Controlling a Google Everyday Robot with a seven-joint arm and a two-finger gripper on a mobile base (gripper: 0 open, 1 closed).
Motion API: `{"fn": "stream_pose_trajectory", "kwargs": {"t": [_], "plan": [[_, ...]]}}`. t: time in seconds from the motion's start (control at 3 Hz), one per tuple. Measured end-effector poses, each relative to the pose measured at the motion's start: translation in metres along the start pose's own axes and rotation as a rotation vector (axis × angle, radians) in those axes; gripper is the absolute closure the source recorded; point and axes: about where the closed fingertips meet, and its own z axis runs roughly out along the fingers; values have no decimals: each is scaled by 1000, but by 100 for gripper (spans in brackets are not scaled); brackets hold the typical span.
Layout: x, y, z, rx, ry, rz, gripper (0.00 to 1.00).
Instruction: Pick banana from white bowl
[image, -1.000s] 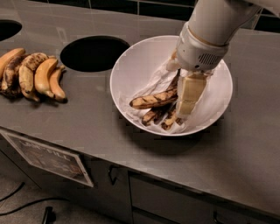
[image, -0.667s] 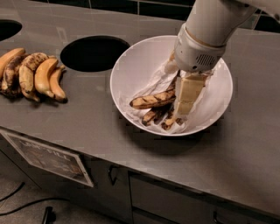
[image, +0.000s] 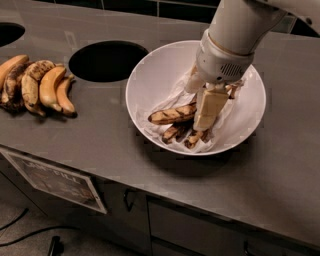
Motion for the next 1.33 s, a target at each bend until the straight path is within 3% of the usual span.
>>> {"fn": "stream_pose_trajectory", "kwargs": {"t": [1.33], "plan": [[-1,-8,16,-19,-8,14,32]]}}
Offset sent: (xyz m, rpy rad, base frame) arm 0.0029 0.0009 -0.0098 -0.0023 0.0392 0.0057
